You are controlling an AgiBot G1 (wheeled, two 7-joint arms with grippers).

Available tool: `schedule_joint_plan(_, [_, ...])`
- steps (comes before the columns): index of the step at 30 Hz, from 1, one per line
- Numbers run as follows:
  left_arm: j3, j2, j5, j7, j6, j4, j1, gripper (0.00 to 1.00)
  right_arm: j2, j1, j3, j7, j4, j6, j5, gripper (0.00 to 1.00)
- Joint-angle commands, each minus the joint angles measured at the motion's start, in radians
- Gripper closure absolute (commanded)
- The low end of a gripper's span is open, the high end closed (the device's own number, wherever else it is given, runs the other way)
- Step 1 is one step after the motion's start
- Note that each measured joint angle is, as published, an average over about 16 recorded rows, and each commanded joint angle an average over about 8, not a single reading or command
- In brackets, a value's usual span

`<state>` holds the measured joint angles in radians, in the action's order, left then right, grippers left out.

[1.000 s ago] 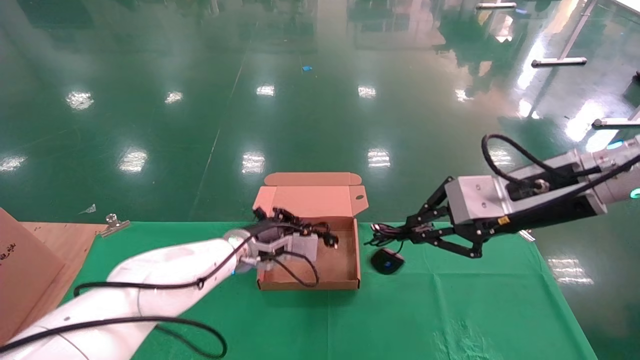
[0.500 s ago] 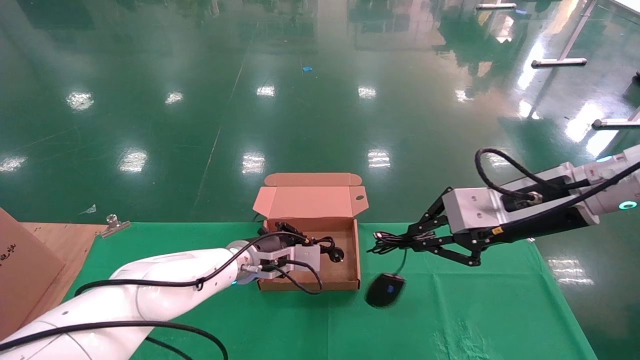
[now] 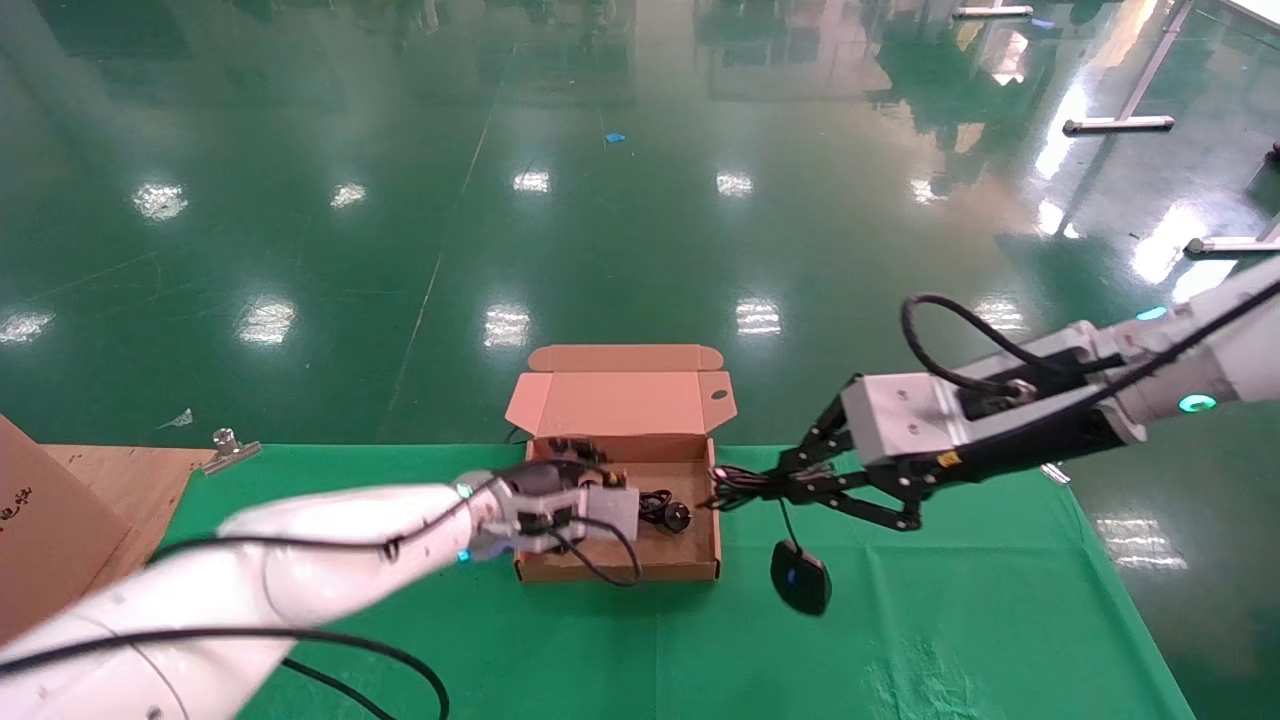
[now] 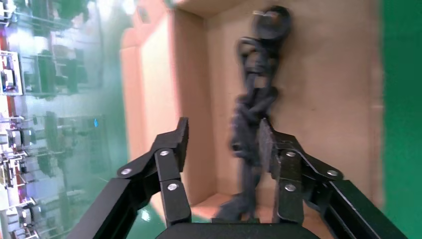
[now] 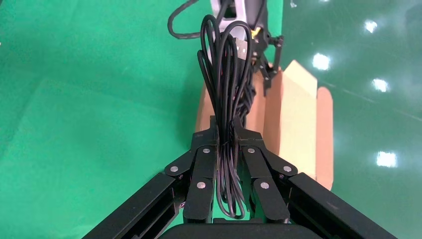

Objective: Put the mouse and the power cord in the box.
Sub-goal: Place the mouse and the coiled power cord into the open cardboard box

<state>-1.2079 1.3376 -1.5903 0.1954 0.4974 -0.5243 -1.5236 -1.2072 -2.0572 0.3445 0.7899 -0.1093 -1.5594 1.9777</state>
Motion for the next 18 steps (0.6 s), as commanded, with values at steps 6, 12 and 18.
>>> schedule_joint_plan(6, [0.051, -0.091, 0.151, 0.093, 0.218, -0.023, -0.07, 0.0, -0.059, 0.006, -0.019, -0.037, 0.043, 0.04, -0.021, 1.0])
schedule_joint_plan(12, [0.149, -0.253, 0.347, 0.238, 0.489, -0.09, -0.094, 0.0, -0.127, 0.033, -0.024, -0.062, 0.088, 0.139, -0.028, 1.0])
schedule_joint_plan(18, [0.229, -0.365, 0.492, 0.397, 0.68, -0.062, -0.093, 0.0, -0.163, 0.112, -0.034, -0.068, 0.177, 0.276, -0.06, 1.0])
